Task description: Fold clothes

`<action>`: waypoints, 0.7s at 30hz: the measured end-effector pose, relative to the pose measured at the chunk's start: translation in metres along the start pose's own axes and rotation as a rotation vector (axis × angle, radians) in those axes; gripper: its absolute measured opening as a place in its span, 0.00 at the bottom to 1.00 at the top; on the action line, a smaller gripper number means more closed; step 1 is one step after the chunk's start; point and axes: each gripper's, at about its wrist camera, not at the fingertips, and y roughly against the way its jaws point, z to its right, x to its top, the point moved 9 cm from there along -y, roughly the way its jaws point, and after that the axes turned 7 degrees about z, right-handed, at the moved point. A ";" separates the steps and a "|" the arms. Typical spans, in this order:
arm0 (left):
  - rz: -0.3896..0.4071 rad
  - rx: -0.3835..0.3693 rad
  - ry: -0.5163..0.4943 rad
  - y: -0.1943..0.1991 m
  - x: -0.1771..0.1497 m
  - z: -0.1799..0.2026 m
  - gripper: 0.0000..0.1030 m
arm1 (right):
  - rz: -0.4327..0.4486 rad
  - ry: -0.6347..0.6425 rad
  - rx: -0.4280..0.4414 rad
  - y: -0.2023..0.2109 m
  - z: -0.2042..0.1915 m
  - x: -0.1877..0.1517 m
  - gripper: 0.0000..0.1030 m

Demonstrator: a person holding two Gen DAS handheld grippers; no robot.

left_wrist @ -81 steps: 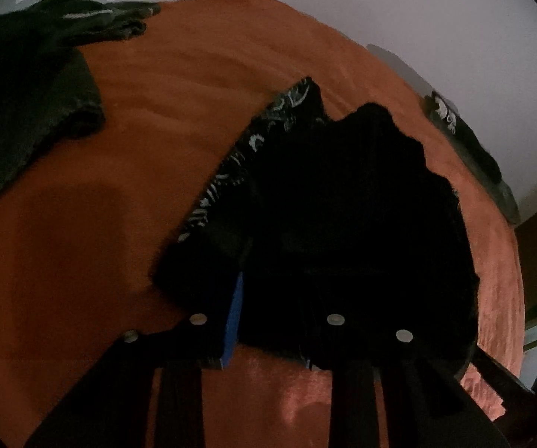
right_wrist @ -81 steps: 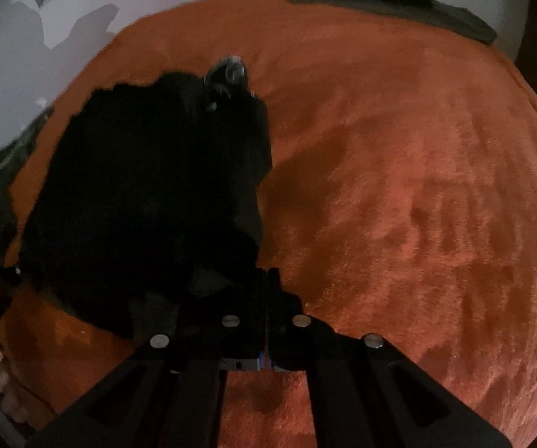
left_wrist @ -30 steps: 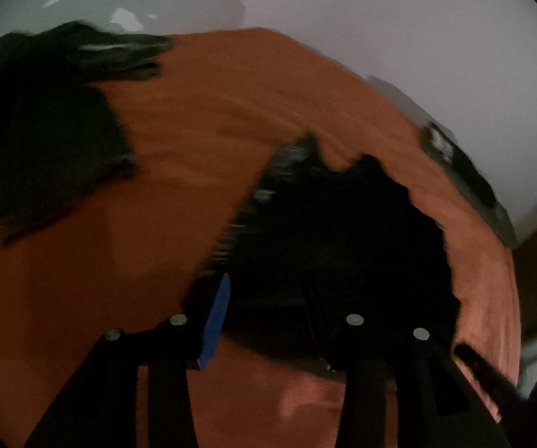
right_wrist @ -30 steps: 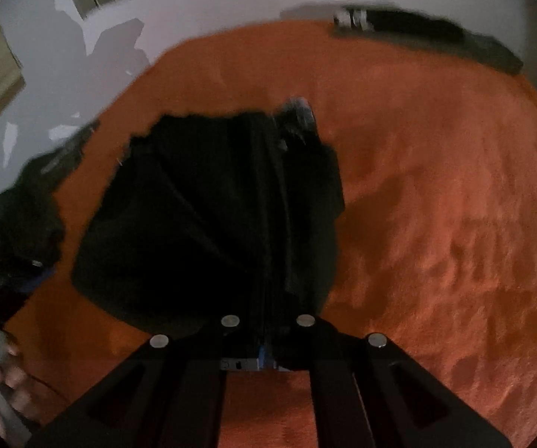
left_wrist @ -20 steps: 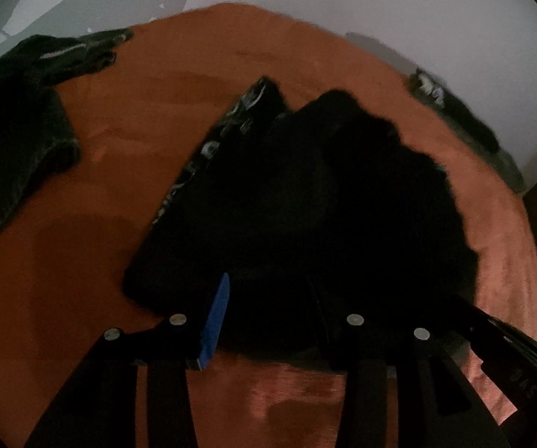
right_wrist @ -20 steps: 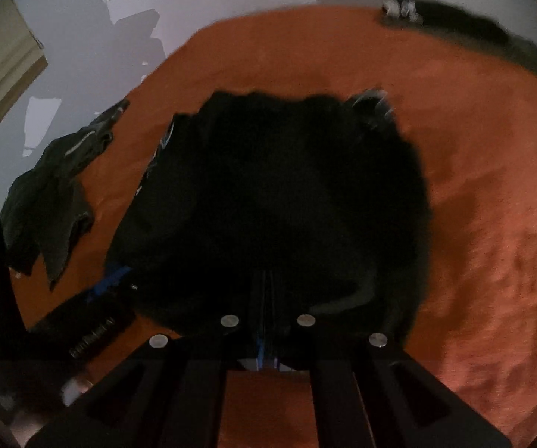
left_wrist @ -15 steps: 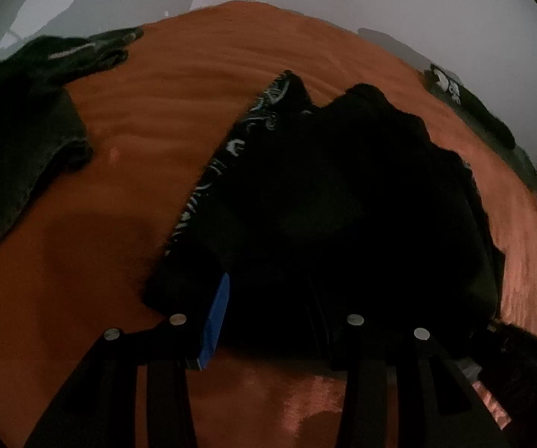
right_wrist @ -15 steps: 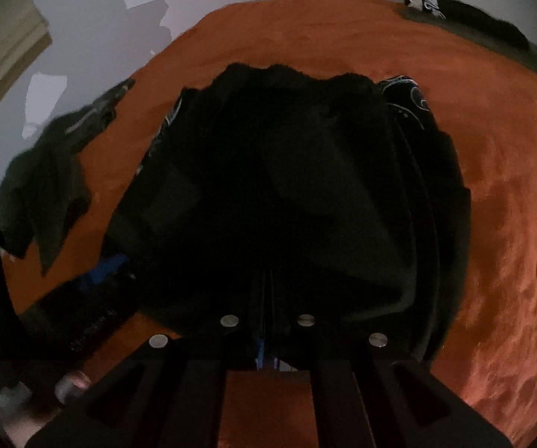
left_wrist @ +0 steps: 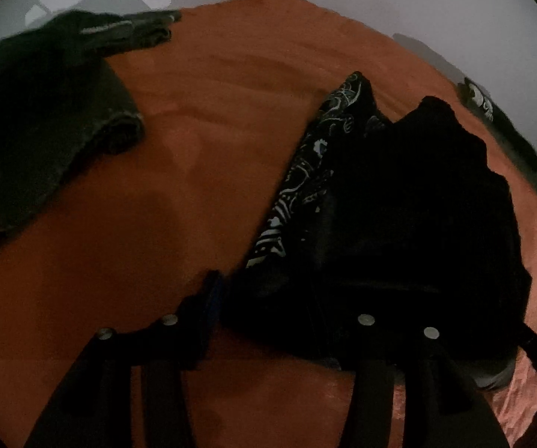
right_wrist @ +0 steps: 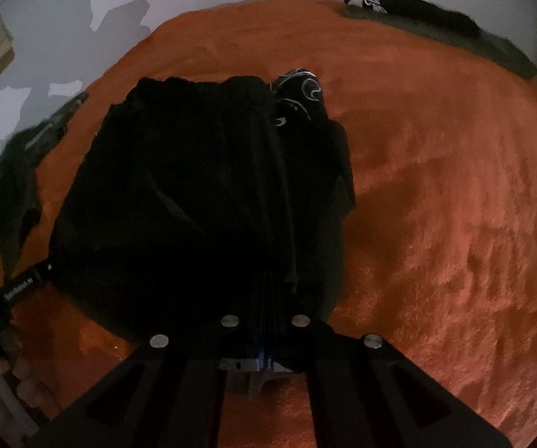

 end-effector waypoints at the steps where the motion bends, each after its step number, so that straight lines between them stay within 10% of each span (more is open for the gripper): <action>1: 0.005 -0.007 0.015 0.004 0.001 -0.002 0.51 | 0.001 0.008 -0.004 0.001 0.000 -0.001 0.00; 10: 0.067 -0.059 0.107 0.039 0.015 -0.001 0.51 | 0.053 0.056 0.038 0.030 -0.014 0.004 0.01; 21: 0.074 0.004 -0.150 0.024 -0.001 0.049 0.52 | 0.012 0.178 0.138 0.016 -0.085 0.002 0.02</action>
